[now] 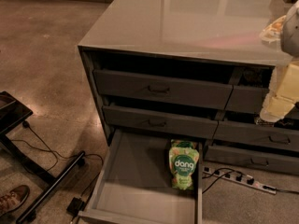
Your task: Pick green rice chip bag from bottom drawer and place on counter
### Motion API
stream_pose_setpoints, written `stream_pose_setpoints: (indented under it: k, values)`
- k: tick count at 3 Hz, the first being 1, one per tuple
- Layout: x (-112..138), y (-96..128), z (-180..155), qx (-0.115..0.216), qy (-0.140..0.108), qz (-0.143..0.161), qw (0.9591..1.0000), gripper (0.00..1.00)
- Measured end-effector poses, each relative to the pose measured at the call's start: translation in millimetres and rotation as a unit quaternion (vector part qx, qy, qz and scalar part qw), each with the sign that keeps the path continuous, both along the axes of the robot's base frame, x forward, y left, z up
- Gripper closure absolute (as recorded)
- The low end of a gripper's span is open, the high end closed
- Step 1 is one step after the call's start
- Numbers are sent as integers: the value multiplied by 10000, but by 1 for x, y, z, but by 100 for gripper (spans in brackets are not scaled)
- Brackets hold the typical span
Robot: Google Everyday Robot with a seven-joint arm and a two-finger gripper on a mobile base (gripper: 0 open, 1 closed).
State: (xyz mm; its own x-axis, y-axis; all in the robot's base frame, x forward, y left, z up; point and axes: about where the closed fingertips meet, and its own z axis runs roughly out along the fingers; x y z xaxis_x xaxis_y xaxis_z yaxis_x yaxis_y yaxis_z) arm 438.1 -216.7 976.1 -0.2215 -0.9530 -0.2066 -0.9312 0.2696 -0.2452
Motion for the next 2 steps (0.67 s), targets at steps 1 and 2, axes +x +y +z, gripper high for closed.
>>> stream_pose_setpoints:
  k: [1,2]
  values:
    - [0,0,0,0,0,0,10000,0]
    - [8,20,-38,441,155,13,9989,0]
